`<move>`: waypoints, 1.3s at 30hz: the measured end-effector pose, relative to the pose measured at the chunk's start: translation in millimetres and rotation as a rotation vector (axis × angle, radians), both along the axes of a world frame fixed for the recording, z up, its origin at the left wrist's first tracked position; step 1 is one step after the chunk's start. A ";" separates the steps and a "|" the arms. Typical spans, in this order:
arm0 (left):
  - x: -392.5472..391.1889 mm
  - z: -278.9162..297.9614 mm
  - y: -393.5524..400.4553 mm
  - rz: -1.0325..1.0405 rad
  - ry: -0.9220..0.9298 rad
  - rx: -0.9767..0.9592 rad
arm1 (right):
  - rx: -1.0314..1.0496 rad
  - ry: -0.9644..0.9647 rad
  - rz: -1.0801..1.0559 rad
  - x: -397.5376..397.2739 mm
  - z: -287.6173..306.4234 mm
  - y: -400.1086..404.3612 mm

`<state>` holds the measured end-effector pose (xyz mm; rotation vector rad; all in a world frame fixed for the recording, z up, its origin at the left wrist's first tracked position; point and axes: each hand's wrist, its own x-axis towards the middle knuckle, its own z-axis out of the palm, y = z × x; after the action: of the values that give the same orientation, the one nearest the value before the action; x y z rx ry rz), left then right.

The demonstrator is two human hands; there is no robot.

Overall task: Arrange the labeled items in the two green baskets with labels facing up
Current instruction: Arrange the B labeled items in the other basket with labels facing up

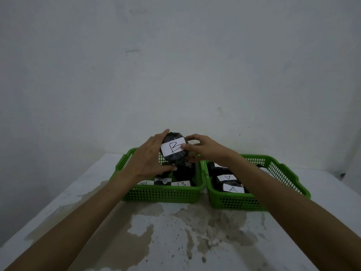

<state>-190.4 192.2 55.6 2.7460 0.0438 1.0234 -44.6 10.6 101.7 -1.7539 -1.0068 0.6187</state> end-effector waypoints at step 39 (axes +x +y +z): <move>-17.8 -99.4 137.6 0.294 0.310 -0.427 | -0.572 -0.674 0.084 13.7 -114.6 257.3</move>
<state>-208.3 329.8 -43.8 2.5082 0.6504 0.5499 -30.8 267.9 -12.9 -2.5282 -1.4607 0.3829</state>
